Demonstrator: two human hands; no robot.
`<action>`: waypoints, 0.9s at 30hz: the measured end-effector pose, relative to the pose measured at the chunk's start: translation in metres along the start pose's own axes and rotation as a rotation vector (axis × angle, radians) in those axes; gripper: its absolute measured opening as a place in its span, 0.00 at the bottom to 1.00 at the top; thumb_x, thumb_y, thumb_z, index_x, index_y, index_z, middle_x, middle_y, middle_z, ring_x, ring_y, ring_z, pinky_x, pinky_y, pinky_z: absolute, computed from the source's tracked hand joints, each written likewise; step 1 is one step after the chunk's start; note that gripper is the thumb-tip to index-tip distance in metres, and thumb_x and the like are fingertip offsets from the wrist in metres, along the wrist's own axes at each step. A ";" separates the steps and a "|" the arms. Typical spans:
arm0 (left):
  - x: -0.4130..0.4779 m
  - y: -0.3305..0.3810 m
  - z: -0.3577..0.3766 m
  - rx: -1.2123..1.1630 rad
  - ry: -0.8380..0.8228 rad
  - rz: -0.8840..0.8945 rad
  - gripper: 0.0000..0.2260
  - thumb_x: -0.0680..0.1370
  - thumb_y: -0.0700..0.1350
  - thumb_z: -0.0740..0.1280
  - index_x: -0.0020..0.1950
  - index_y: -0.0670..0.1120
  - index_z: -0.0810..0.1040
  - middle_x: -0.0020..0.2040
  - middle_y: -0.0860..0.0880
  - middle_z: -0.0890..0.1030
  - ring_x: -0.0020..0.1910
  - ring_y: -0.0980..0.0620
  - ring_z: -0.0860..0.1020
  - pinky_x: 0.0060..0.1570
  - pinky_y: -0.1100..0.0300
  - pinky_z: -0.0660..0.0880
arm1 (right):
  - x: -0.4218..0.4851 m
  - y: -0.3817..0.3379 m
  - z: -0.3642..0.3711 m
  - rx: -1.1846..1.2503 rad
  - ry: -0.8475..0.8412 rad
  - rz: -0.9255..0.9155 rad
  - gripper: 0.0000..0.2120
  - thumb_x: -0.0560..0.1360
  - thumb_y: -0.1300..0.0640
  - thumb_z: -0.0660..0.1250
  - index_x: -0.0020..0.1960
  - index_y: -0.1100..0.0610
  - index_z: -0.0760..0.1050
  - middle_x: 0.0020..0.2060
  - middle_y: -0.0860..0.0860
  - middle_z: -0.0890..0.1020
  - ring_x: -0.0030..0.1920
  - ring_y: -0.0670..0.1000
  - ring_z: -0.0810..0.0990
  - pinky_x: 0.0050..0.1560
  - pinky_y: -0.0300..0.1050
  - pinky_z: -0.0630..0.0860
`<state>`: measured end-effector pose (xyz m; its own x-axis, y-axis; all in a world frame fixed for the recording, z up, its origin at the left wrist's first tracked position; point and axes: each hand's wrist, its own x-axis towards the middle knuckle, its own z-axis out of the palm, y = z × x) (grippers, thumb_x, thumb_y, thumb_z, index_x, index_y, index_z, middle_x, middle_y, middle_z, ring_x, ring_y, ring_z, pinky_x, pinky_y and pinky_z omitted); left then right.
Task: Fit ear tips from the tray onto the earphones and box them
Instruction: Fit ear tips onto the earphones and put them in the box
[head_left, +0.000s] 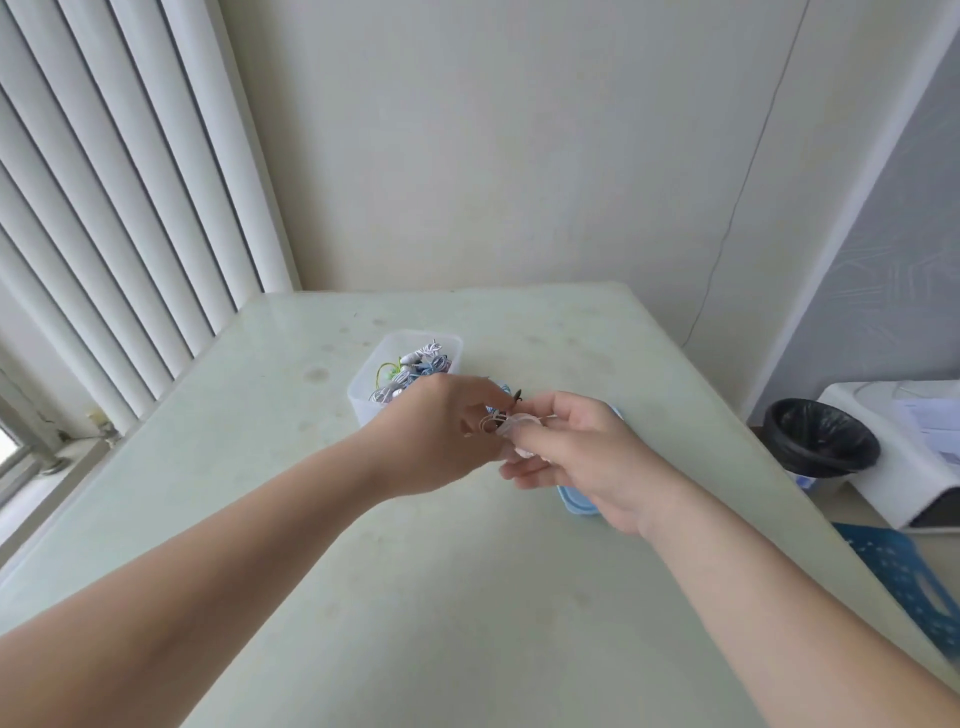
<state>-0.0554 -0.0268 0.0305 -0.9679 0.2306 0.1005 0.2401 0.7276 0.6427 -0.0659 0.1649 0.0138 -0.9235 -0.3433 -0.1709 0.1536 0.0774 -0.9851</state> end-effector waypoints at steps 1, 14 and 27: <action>-0.002 0.000 0.000 -0.062 -0.004 -0.026 0.11 0.76 0.49 0.76 0.58 0.55 0.83 0.43 0.58 0.86 0.44 0.59 0.84 0.52 0.53 0.82 | -0.003 0.004 -0.001 0.085 -0.018 0.025 0.10 0.79 0.61 0.71 0.60 0.61 0.78 0.41 0.60 0.83 0.42 0.59 0.86 0.52 0.56 0.83; -0.010 0.017 0.012 -0.532 -0.184 -0.242 0.14 0.79 0.37 0.73 0.63 0.48 0.81 0.48 0.48 0.84 0.48 0.44 0.88 0.53 0.50 0.84 | -0.018 0.024 -0.014 0.317 0.078 0.003 0.08 0.81 0.61 0.67 0.59 0.64 0.78 0.40 0.58 0.83 0.36 0.57 0.81 0.40 0.50 0.82; -0.018 0.002 0.040 -0.836 -0.099 -0.355 0.14 0.77 0.40 0.76 0.60 0.39 0.77 0.49 0.39 0.86 0.48 0.41 0.86 0.46 0.51 0.84 | -0.016 0.039 -0.017 0.213 -0.018 -0.028 0.11 0.77 0.62 0.72 0.59 0.64 0.81 0.47 0.60 0.86 0.47 0.58 0.85 0.47 0.51 0.82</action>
<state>-0.0344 -0.0041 -0.0003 -0.9544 0.1652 -0.2486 -0.2401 0.0703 0.9682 -0.0513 0.1893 -0.0212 -0.9225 -0.3591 -0.1418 0.2006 -0.1318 -0.9708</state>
